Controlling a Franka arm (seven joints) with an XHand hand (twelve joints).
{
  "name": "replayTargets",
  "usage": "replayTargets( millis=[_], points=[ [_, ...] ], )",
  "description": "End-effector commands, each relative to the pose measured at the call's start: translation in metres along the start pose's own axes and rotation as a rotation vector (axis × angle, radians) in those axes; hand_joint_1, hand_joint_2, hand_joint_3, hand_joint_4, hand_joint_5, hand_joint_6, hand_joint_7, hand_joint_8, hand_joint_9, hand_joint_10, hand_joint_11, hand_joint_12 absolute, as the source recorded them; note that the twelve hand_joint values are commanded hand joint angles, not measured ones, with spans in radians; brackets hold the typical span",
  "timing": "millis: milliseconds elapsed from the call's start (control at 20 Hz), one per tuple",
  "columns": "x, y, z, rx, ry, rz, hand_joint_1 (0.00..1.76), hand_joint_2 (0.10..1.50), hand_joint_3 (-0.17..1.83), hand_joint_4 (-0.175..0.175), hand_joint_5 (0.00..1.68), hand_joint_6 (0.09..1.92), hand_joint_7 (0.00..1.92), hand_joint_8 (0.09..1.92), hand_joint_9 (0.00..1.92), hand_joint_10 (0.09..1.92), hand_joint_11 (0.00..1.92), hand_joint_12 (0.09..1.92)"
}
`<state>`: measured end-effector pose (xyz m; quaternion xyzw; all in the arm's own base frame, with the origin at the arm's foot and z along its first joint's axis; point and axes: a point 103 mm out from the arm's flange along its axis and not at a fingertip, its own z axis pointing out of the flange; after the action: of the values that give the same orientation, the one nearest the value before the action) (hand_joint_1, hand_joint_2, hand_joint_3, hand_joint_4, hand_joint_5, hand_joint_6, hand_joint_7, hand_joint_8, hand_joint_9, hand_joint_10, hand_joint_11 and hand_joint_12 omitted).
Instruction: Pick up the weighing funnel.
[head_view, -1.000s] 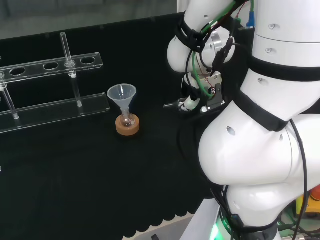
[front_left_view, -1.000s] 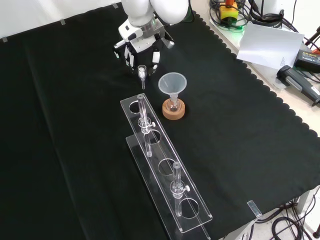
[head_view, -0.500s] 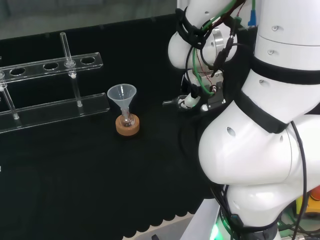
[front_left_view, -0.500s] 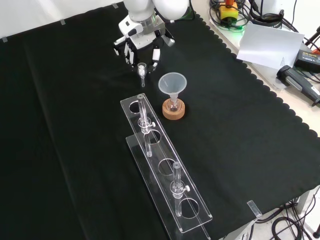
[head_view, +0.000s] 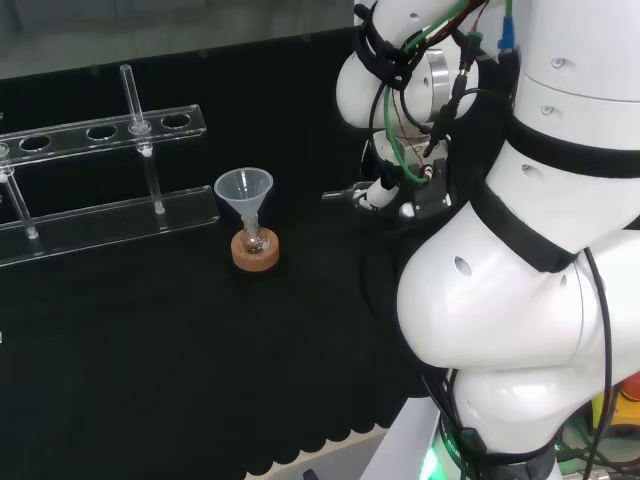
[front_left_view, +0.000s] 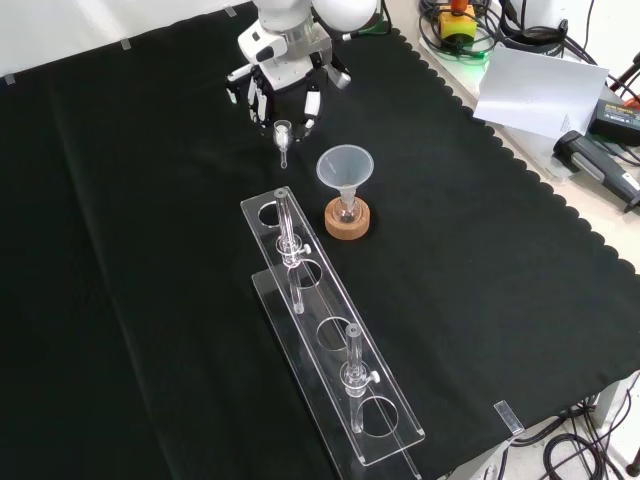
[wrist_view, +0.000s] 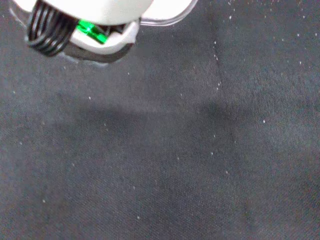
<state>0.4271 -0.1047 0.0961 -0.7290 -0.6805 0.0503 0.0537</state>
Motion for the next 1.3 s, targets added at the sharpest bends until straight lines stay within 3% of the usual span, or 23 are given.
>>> replayTargets(
  millis=[50,1300],
  points=[
    [0.002,-0.003,-0.012,-0.019,0.014,-0.005,1.14,0.63,0.59,0.175,1.48,0.23,1.52,0.23,1.06,0.22,0.0,1.45],
    [0.015,-0.005,-0.049,-0.08,-0.014,-0.045,1.14,0.62,0.6,0.175,1.49,0.22,1.53,0.22,1.06,0.21,0.0,1.45]
  ],
)
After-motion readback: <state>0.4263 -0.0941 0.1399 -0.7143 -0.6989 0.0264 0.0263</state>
